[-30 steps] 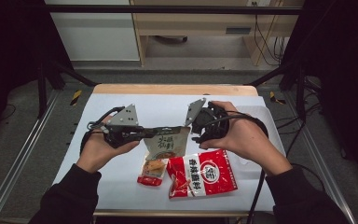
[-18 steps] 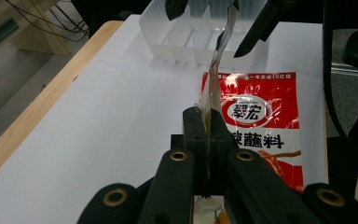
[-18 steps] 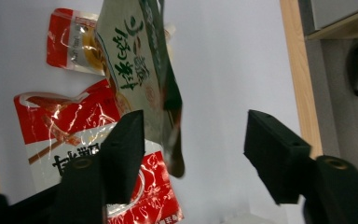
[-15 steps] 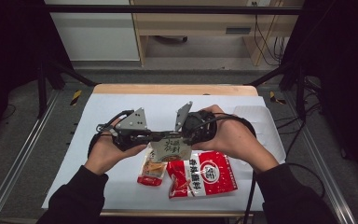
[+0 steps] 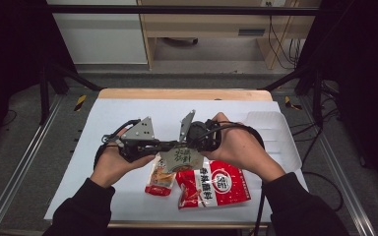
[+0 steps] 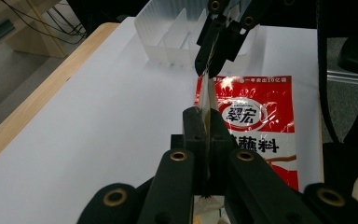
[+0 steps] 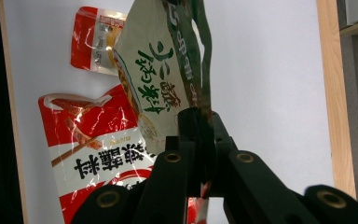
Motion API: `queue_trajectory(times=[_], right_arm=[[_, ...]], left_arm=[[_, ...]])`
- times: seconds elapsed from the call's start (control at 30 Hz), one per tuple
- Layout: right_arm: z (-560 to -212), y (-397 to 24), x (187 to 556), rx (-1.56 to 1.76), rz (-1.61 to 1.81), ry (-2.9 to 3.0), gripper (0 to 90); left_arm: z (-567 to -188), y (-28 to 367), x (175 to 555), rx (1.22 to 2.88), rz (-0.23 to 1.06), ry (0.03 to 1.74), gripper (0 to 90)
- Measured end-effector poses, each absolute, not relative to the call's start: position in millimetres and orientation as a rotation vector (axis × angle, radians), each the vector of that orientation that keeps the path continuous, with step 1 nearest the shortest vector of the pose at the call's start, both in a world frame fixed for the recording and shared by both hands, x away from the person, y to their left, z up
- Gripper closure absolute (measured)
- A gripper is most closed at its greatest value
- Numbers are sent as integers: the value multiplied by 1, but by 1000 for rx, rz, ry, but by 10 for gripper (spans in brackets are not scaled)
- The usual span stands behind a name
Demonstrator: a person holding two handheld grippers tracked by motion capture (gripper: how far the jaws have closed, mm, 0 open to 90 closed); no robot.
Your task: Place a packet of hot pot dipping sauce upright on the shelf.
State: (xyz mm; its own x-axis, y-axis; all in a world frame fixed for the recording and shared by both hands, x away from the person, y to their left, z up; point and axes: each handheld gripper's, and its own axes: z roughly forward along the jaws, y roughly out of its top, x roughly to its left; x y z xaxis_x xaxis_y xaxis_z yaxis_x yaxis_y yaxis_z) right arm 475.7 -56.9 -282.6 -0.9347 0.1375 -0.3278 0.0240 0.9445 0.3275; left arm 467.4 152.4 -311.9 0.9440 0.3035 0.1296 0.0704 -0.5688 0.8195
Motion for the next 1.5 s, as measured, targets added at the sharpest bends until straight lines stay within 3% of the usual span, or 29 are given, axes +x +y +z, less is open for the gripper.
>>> queue_trajectory(times=[0.17, 0.33, 0.37, 0.4, 0.43, 0.67, 1.03, 1.5], right_arm=[[-279, -52, 476, 114, 438, 2737, 900], [-277, -48, 482, 122, 392, 2732, 900], [-277, -48, 482, 122, 392, 2732, 900], [-278, -49, 484, 118, 384, 2731, 900], [-279, -51, 487, 143, 375, 2731, 900], [-283, -63, 499, 201, 388, 2728, 900], [-273, -79, 503, 252, 387, 2713, 900], [-244, -100, 504, 295, 422, 2651, 900]], left_arm=[[-316, 158, 467, 2125, 327, 293, 896], [-320, 165, 471, 2047, 356, 364, 581], [-322, 167, 472, 2027, 358, 374, 581], [-323, 169, 471, 2015, 366, 384, 525], [-326, 170, 470, 2013, 387, 400, 410], [-351, 188, 465, 2025, 439, 536, 235], [-392, 220, 455, 2014, 478, 710, 117], [-421, 249, 457, 1981, 510, 834, 76]])
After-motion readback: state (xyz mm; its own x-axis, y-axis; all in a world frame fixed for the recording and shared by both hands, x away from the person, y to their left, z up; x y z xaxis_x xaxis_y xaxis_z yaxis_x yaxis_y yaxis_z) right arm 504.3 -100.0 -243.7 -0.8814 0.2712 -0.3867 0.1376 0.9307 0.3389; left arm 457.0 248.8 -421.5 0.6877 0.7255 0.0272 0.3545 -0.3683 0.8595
